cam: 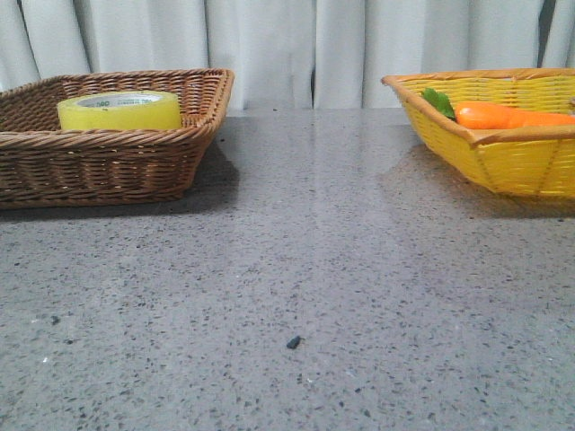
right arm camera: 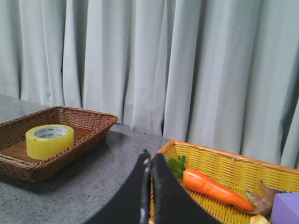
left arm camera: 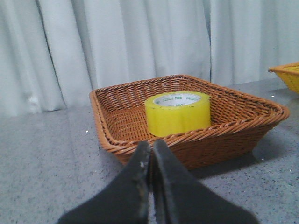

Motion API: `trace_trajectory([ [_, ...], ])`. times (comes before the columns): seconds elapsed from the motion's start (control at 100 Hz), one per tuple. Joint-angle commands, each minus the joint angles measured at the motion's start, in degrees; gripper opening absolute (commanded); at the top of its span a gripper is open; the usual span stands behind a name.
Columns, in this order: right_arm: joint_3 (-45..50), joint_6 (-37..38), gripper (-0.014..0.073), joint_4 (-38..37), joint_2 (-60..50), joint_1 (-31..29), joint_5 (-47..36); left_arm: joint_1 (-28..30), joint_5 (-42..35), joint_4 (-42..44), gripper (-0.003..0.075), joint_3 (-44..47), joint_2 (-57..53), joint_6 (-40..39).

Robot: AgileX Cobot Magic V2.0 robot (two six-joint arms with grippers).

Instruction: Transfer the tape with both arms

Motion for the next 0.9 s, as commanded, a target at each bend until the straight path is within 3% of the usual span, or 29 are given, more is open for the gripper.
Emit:
trace_trajectory([
  [0.0,-1.2,0.1,-0.006,-1.3,1.0,-0.2,-4.2,1.3,2.4,3.3,-0.0021,0.6,-1.8,-6.4],
  [0.29,-1.2,0.1,-0.006,-1.3,1.0,-0.2,-4.2,1.7,15.2,5.4,-0.0021,0.6,-2.4,-8.5],
  [0.89,-1.2,0.1,-0.006,-1.3,1.0,-0.2,-4.2,1.7,14.8,5.4,-0.0021,0.6,-2.4,-8.5],
])
